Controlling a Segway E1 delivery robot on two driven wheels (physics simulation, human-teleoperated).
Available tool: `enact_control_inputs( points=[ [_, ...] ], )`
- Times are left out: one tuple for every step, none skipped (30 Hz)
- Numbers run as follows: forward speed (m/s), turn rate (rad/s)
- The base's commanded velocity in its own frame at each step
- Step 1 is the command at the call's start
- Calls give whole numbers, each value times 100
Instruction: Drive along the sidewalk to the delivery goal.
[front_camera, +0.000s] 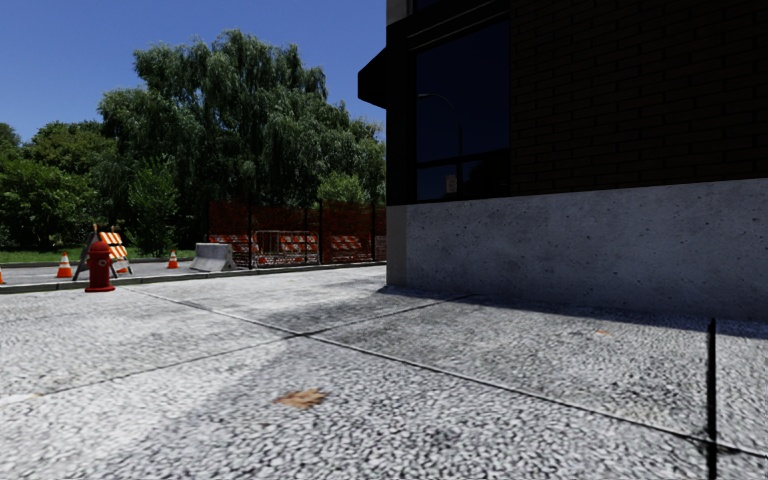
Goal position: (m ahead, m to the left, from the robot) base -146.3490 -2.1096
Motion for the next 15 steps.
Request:
enact_control_inputs(
  points=[
    [131, 26],
    [170, 33],
    [170, 33],
    [200, 36],
    [200, 37],
    [200, 37],
    [200, 37],
    [200, 39],
    [200, 47],
    [200, 47],
    [200, 52],
    [200, 55],
    [200, 55],
    [200, 55],
    [200, 56]
  ],
)
